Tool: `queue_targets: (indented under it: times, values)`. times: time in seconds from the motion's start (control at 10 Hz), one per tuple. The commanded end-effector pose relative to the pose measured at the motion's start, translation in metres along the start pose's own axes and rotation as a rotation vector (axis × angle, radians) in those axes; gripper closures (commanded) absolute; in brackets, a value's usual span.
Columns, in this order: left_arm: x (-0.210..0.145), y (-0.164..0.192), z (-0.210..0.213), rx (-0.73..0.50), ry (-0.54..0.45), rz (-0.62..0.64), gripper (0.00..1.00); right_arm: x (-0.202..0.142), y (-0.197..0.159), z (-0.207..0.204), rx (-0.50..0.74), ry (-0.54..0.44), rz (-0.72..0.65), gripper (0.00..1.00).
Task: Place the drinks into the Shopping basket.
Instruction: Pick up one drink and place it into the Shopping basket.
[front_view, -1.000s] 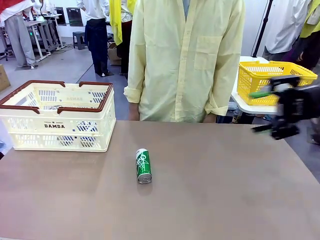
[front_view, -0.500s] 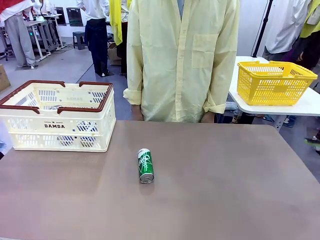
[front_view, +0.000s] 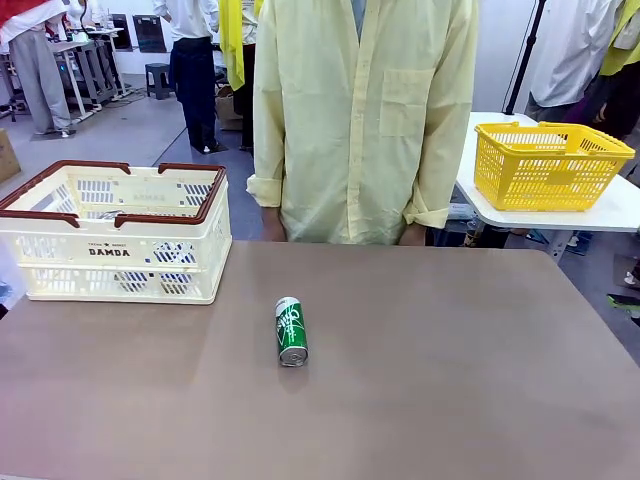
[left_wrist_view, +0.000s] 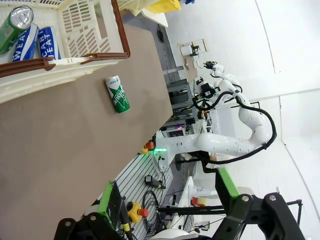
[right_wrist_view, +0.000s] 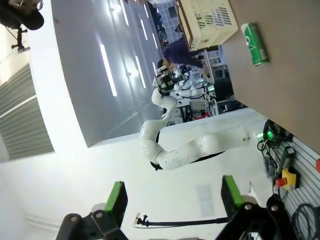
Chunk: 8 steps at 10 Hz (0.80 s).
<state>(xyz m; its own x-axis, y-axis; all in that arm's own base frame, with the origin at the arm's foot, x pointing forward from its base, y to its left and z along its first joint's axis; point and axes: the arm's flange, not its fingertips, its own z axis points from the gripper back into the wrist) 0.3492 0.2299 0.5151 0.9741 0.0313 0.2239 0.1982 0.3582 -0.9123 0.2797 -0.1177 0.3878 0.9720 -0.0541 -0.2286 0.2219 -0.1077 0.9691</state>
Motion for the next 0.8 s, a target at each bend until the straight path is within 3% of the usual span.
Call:
queue_targets:
  times: [0.0,0.2,0.3,0.5,0.6,0.7]
  values:
    - [-0.001,-0.002,-0.001,-0.001,-0.002,0.012,0.0,-0.001,0.007,-0.001,0.019,-0.001,0.003,0.0]
    - [0.0,0.0,0.0,0.0,0.0,0.0,0.0,-0.001,0.007,-0.001,0.019,-0.001,0.003,0.0]
    - [0.003,-0.047,-0.009,0.106,0.149,0.088,0.0,-0.001,0.007,-0.001,0.019,-0.001,0.003,0.0]
    - [0.034,-0.138,-0.096,0.242,0.362,0.021,0.0,-0.001,0.007,-0.001,0.019,-0.001,0.003,0.0]
    - [0.052,-0.167,-0.152,0.385,0.455,0.019,0.0,-0.001,0.007,-0.001,0.019,-0.001,0.003,0.0]
    - [0.062,-0.188,-0.205,0.426,0.562,0.067,0.0,-0.001,0.007,-0.001,0.019,-0.001,0.003,0.0]
